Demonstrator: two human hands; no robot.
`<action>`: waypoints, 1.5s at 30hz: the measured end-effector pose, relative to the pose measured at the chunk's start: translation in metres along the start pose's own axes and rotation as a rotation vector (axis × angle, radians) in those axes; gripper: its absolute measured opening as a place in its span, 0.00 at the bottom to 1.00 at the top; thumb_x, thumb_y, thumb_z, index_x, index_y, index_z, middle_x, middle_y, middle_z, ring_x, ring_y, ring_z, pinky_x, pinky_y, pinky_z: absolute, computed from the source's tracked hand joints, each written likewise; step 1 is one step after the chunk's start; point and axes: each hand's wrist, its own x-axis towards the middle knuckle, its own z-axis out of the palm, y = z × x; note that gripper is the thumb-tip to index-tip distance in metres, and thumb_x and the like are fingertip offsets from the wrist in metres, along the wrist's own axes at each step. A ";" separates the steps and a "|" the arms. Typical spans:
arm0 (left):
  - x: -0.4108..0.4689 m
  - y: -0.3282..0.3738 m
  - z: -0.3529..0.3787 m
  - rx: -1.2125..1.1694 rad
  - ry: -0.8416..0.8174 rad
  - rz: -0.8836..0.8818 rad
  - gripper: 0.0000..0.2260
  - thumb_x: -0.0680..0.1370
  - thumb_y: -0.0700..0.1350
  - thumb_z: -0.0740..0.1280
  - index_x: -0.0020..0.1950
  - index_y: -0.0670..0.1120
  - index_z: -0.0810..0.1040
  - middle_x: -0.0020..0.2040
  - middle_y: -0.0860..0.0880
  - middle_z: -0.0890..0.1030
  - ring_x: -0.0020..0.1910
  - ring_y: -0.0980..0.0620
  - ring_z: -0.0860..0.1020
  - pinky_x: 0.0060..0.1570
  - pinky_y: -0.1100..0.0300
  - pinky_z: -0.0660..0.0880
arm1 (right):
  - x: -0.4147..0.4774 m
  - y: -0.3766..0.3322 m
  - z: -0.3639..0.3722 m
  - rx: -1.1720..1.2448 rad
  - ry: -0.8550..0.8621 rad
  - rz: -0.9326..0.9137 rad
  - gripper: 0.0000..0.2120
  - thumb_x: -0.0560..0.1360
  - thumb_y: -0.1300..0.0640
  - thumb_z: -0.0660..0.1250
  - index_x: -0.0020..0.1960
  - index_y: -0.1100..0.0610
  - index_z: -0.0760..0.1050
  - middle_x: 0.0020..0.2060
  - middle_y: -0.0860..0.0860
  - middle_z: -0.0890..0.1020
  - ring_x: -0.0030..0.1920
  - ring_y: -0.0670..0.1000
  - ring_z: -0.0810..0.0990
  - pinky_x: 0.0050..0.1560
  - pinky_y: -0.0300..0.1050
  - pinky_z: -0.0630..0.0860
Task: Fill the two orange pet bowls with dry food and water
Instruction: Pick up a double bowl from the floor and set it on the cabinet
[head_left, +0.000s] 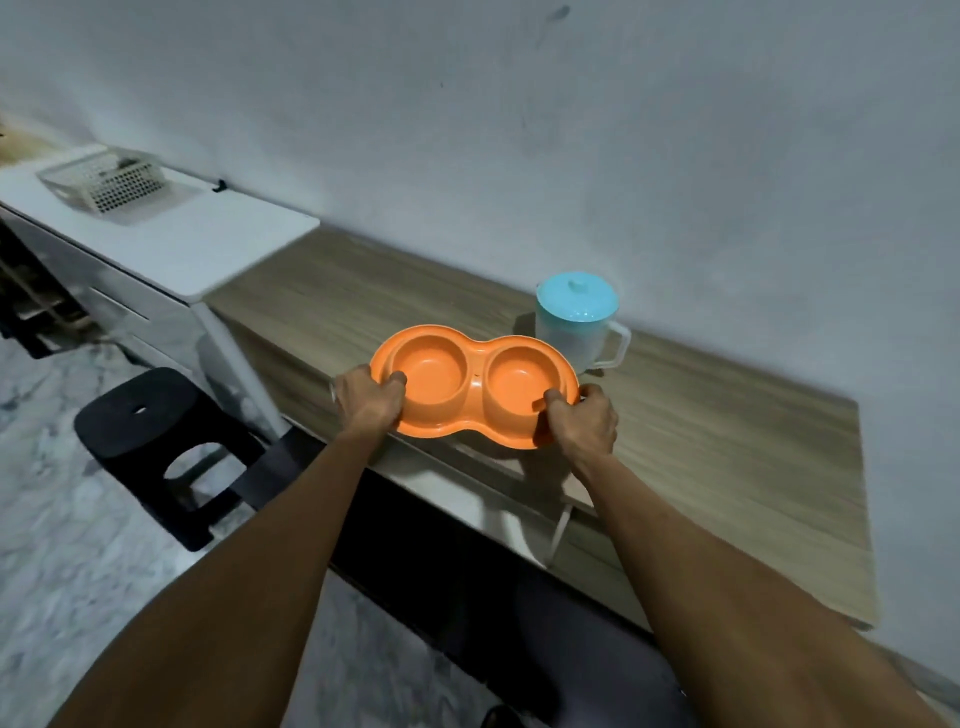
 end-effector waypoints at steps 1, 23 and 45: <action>0.014 -0.001 0.000 0.005 -0.011 0.006 0.19 0.71 0.50 0.69 0.53 0.37 0.81 0.51 0.35 0.81 0.54 0.36 0.78 0.55 0.48 0.77 | 0.006 -0.005 0.013 0.002 -0.002 0.017 0.26 0.72 0.44 0.70 0.65 0.56 0.72 0.60 0.56 0.79 0.58 0.60 0.79 0.60 0.59 0.76; 0.202 -0.019 0.059 0.220 -0.437 0.112 0.19 0.70 0.58 0.68 0.49 0.44 0.84 0.46 0.42 0.84 0.47 0.40 0.81 0.49 0.50 0.78 | 0.057 -0.033 0.143 -0.094 0.289 0.340 0.22 0.75 0.47 0.69 0.64 0.58 0.75 0.60 0.58 0.79 0.60 0.60 0.77 0.60 0.56 0.75; 0.194 -0.025 0.045 0.231 -0.449 0.123 0.31 0.71 0.68 0.64 0.55 0.41 0.79 0.57 0.40 0.81 0.57 0.38 0.77 0.57 0.46 0.75 | 0.030 -0.025 0.145 -0.097 0.328 0.314 0.26 0.76 0.46 0.65 0.67 0.61 0.74 0.63 0.61 0.77 0.63 0.62 0.75 0.63 0.53 0.72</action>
